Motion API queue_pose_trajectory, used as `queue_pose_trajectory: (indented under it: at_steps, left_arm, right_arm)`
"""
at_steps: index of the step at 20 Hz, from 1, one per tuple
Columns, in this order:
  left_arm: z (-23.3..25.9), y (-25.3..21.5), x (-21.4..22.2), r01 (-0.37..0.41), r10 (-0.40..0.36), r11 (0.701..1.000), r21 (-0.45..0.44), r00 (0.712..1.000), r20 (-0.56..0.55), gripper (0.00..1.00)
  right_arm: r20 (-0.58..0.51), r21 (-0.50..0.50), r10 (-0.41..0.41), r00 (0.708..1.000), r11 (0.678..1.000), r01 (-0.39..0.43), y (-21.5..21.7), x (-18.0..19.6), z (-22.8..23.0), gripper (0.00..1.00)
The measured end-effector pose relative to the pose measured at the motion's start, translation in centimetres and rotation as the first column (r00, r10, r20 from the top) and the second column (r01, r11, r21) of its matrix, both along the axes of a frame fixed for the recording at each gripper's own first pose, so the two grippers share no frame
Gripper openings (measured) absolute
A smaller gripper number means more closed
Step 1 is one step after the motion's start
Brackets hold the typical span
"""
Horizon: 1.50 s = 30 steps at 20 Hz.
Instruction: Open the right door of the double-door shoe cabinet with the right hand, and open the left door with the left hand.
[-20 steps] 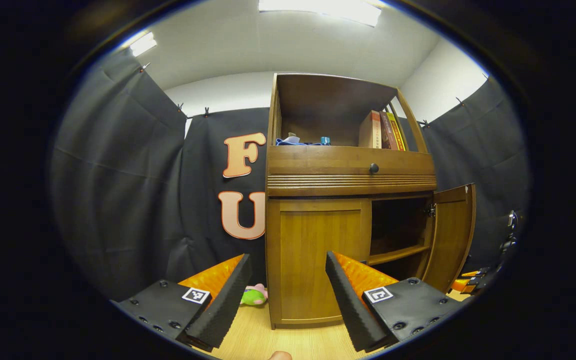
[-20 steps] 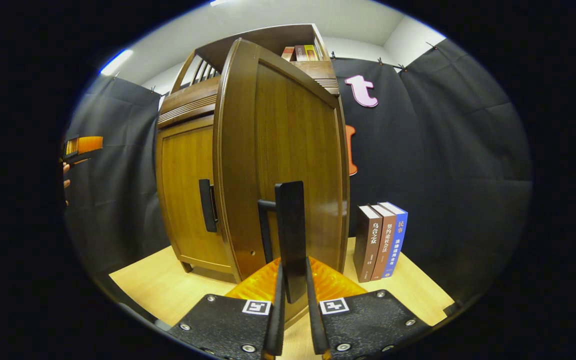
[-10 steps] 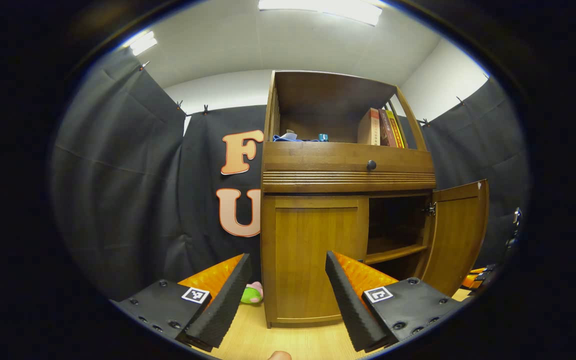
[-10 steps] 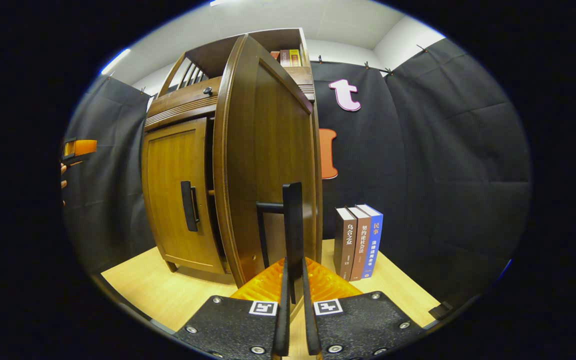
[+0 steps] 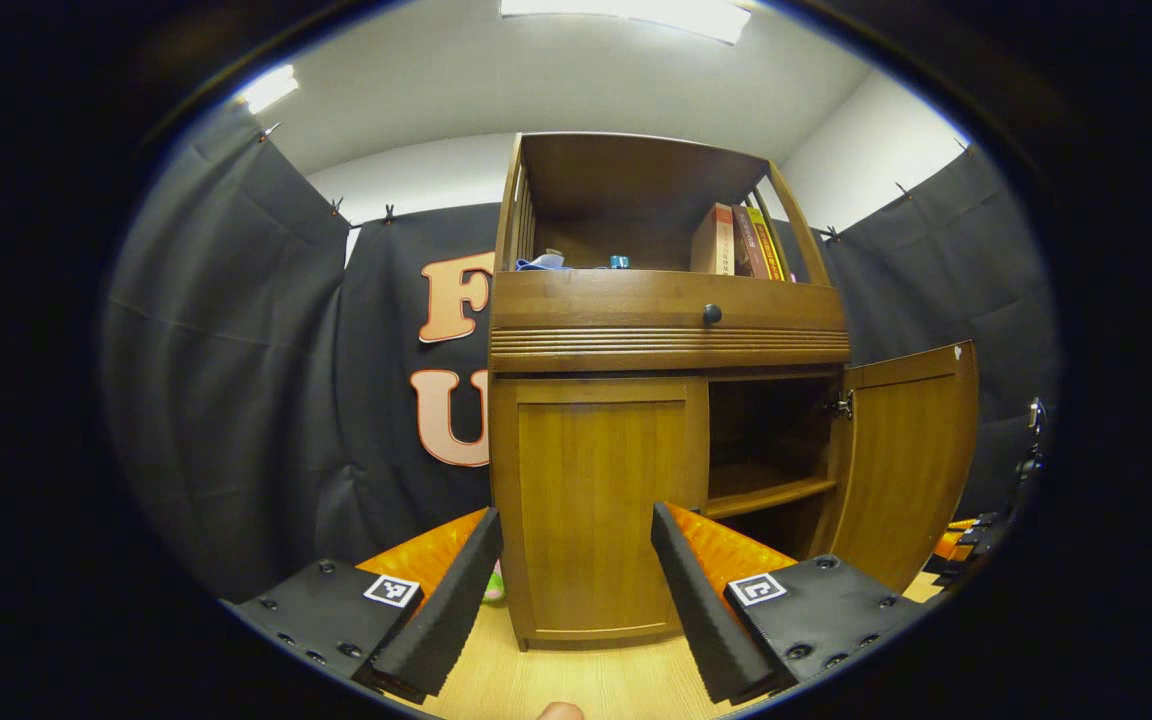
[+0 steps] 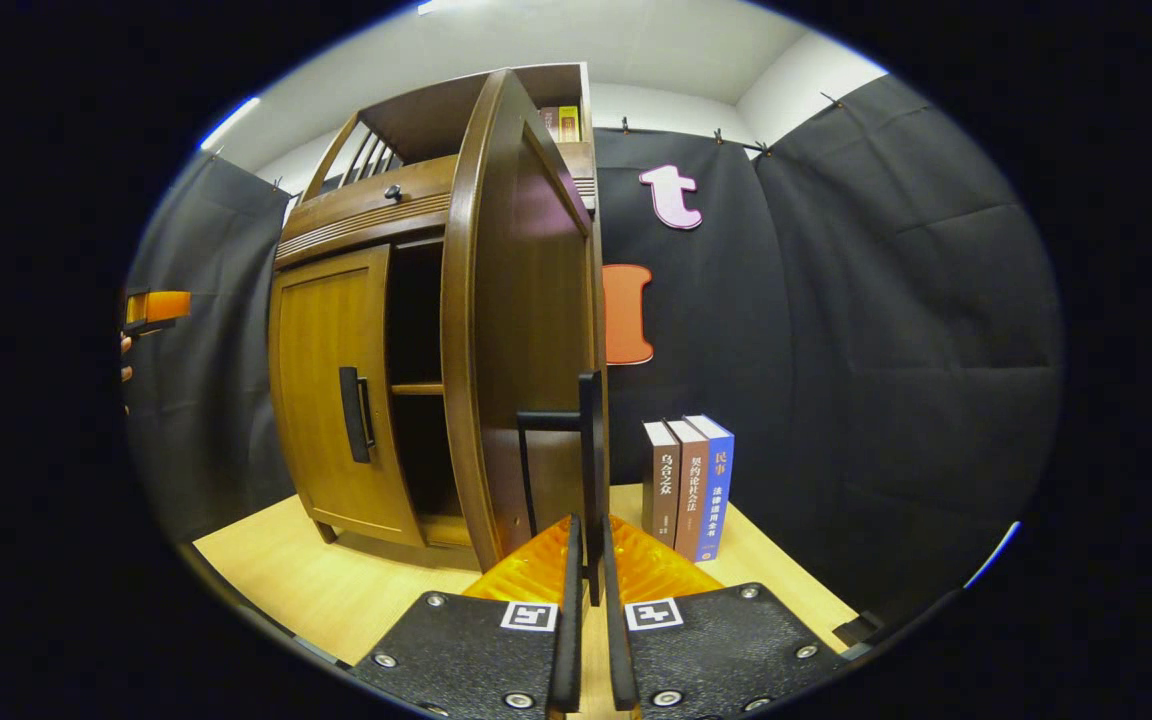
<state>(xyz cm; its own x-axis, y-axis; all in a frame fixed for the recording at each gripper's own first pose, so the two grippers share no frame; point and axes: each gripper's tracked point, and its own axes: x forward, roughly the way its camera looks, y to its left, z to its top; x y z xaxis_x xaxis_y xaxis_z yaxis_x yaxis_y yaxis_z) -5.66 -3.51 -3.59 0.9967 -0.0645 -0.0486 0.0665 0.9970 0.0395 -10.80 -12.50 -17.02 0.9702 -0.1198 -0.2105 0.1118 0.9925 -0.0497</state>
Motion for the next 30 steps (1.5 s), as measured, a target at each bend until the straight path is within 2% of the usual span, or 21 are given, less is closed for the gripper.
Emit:
queue_pose_trajectory:
  at_steps: [3, 4, 6, 7, 9, 14, 18, 19, 20, 21, 23, 24, 26, 27, 29, 30]
  left_arm:
    - [-0.4, -0.5, 0.0, 0.008, -0.008, 1.000, -0.010, 1.000, -0.007, 0.96]
    - [-0.4, -0.7, 0.1, 0.009, -0.009, 1.000, -0.010, 1.000, -0.007, 0.96]
    - [-1.0, -1.0, 0.3, 0.013, -0.013, 1.000, -0.011, 1.000, -0.014, 0.96]
    - [-1.3, -1.3, 0.3, 0.017, -0.017, 1.000, -0.012, 1.000, -0.020, 0.96]
    - [-2.1, -1.6, 0.8, 0.021, -0.021, 1.000, -0.014, 0.999, -0.032, 0.96]
    - [-4.8, -3.2, 2.6, 0.038, -0.040, 0.999, -0.029, 0.997, -0.070, 0.95]
    - [-7.5, -4.9, 4.8, 0.048, -0.048, 0.999, -0.002, 0.996, -0.078, 0.94]
    - [-8.3, -5.6, 5.5, 0.053, -0.053, 0.999, 0.003, 0.995, -0.084, 0.97]
    - [-9.1, -6.5, 6.1, 0.067, -0.067, 0.998, 0.006, 0.994, -0.088, 0.95]
    - [-9.9, -7.3, 6.8, 0.081, -0.080, 0.997, 0.010, 0.992, -0.094, 0.95]
    - [-11.6, -8.9, 8.4, 0.104, -0.102, 0.994, 0.016, 0.988, -0.116, 0.95]
    - [-12.3, -9.5, 9.0, 0.114, -0.111, 0.993, 0.016, 0.986, -0.121, 0.99]
    - [-13.7, -10.6, 10.5, 0.114, -0.111, 0.993, 0.015, 0.986, -0.127, 0.99]
    - [-14.2, -11.0, 11.5, 0.109, -0.106, 0.994, 0.019, 0.986, -0.126, 0.97]
    - [-15.0, -11.8, 13.3, 0.094, -0.090, 0.995, 0.032, 0.988, -0.122, 0.96]
    - [-15.7, -11.9, 14.1, 0.087, -0.082, 0.996, 0.034, 0.988, -0.130, 0.97]
  right_arm:
    - [0.011, -0.021, -0.040, 0.999, 0.999, 0.040, -1.9, -0.5, 0.3, 0.10]
    - [0.014, -0.028, -0.060, 0.998, 0.998, 0.060, -2.7, -0.7, 0.4, 0.22]
    - [0.023, -0.047, -0.105, 0.994, 0.993, 0.106, -4.5, -1.4, 1.0, 0.22]
    - [0.031, -0.056, -0.126, 0.992, 0.990, 0.128, -5.2, -1.7, 1.3, 0.05]
    - [0.059, -0.079, -0.166, 0.984, 0.982, 0.170, -6.7, -2.6, 2.8, 0.04]
    - [0.096, -0.060, -0.148, 0.984, 0.986, 0.154, -5.4, -4.2, 5.2, 0.04]
    - [0.109, -0.049, -0.101, 0.989, 0.993, 0.106, -2.5, -4.0, 6.6, 0.05]
    - [0.107, -0.047, -0.094, 0.990, 0.994, 0.099, -1.9, -3.9, 6.7, 0.21]
    - [0.110, -0.045, -0.081, 0.991, 0.995, 0.087, -1.2, -3.6, 6.7, 0.05]
    - [0.110, -0.044, -0.069, 0.991, 0.996, 0.075, -0.5, -3.3, 6.7, 0.11]
    - [0.115, -0.042, -0.054, 0.992, 0.997, 0.059, 0.7, -3.0, 7.0, 0.15]
    - [0.118, -0.040, -0.049, 0.992, 0.998, 0.054, 1.0, -2.7, 7.2, 0.16]
    - [0.120, -0.035, -0.042, 0.992, 0.998, 0.047, 1.8, -2.1, 7.1, 0.25]
    - [0.118, -0.031, -0.038, 0.992, 0.999, 0.042, 2.0, -1.8, 7.0, 0.19]
    - [0.113, -0.025, -0.023, 0.993, 0.999, 0.026, 2.8, -1.3, 6.7, 0.48]
    - [0.108, -0.028, -0.019, 0.994, 0.999, 0.022, 3.0, -0.9, 6.5, 0.34]
